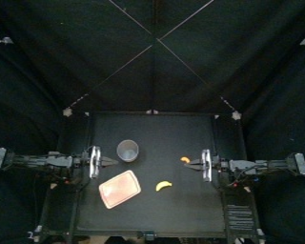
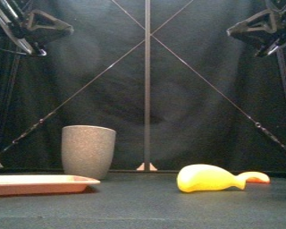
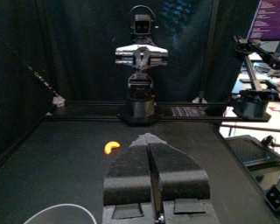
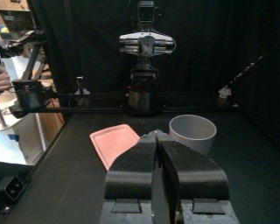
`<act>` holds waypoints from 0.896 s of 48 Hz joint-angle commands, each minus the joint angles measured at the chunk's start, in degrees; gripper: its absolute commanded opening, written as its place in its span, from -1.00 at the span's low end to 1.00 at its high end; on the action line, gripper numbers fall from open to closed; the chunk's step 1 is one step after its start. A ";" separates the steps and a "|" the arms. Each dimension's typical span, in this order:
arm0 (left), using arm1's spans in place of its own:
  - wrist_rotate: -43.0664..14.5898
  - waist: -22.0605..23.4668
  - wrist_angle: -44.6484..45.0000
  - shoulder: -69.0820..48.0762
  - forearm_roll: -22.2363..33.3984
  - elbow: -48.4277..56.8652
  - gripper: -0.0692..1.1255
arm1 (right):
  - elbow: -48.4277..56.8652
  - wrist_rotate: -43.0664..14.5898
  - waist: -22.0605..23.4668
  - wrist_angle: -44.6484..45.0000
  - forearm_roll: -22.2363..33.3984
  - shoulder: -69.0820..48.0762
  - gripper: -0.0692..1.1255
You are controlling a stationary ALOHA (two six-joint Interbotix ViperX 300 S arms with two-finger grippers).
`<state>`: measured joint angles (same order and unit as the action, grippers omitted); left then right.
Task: Pick the tangerine then place it in the grey bowl
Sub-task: Pick the tangerine
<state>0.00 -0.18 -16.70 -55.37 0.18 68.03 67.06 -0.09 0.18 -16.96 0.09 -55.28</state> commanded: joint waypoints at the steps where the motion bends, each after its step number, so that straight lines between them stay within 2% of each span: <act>1: -0.09 -0.18 4.57 0.79 -0.09 -2.46 -0.77 | -0.26 -1.23 0.62 0.53 -1.49 1.76 -0.75; 9: -0.09 -0.26 12.04 0.79 -0.09 -4.31 -0.78 | -1.58 -4.04 4.31 8.09 -8.44 5.10 -0.74; 15: -0.09 -0.88 15.03 0.79 -0.09 -5.19 -0.78 | -3.52 -6.15 9.23 19.60 -12.57 8.09 -0.73; 21: -0.09 -1.49 15.64 0.79 -0.09 -5.19 -0.78 | -5.10 -6.94 14.24 31.03 -13.80 10.02 -0.63; 25: -0.09 -1.58 15.64 0.79 -0.09 -5.10 -0.78 | -5.19 -6.94 17.14 35.86 -13.80 10.55 -0.45; 37: -0.09 -1.58 15.47 0.79 0.00 -5.01 -0.78 | -4.48 -7.03 21.53 39.46 -13.89 10.63 0.45; 40: -0.09 -1.58 15.29 0.79 0.00 -5.01 -0.78 | -4.04 -7.03 22.15 39.46 -13.71 11.25 0.59; 43: -0.09 -1.58 15.03 0.79 0.00 -5.01 -0.78 | -3.60 -6.94 22.59 39.38 -13.71 12.30 0.62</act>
<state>0.00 -1.67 -0.97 -54.84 0.18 64.42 63.63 -7.21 21.97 22.68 -13.54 -44.30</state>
